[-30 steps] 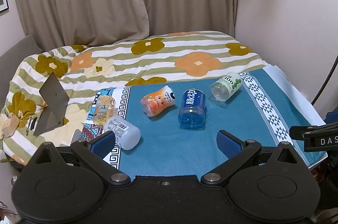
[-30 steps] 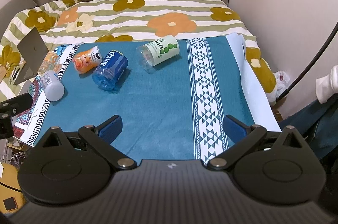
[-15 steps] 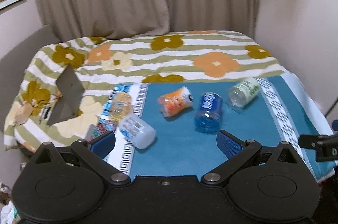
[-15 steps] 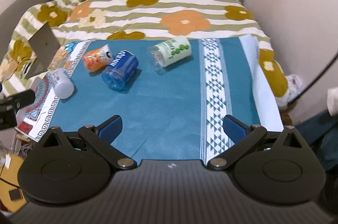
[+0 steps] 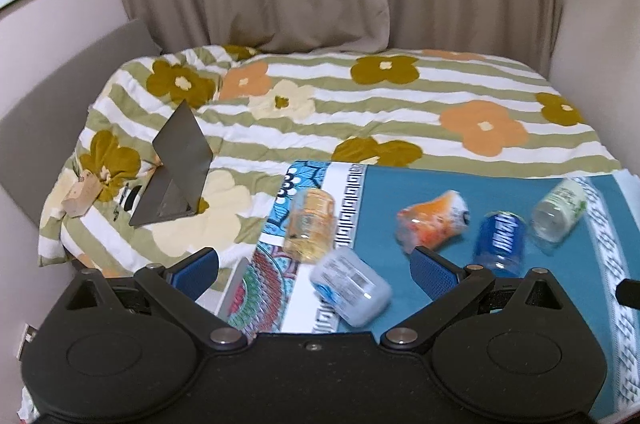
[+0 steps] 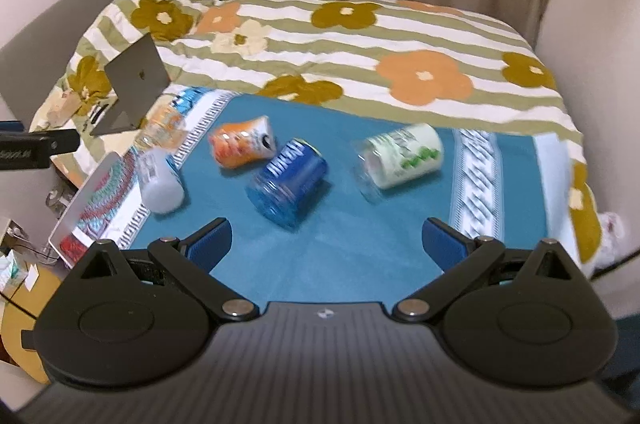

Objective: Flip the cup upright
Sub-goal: 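Reach the left tool to the lying clear cup and close on it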

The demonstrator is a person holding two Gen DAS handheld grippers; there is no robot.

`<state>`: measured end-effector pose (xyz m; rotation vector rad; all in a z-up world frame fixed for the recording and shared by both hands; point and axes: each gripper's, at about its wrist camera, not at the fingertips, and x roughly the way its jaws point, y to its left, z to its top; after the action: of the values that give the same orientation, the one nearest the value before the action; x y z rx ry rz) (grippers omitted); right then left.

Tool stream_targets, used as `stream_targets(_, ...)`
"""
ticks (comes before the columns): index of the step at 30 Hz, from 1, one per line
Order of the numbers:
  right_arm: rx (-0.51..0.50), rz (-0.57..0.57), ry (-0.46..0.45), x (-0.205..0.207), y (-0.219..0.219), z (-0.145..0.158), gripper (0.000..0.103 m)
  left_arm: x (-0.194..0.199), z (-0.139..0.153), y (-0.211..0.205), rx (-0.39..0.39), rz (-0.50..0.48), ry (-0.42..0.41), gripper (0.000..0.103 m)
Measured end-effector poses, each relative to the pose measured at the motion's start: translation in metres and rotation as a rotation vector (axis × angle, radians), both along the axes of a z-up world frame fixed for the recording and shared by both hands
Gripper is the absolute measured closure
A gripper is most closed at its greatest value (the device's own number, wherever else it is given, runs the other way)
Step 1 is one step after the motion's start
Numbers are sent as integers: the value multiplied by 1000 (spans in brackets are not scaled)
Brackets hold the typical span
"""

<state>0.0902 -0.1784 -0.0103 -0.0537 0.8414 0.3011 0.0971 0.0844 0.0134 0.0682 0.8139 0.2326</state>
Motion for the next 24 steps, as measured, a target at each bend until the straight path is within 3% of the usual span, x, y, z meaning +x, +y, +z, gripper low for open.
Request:
stream_targets(13, -17, 24, 26, 85, 96, -33, 0, 116, -65, 67, -122, -59, 196, 3)
stream_targets(20, -44, 21, 50, 113, 131, -53, 0, 158, -112, 81, -170, -107, 329, 15)
stream_targets(24, -57, 7, 66, 122, 141, -63, 0, 173, -129, 84, -189, -121, 369, 17)
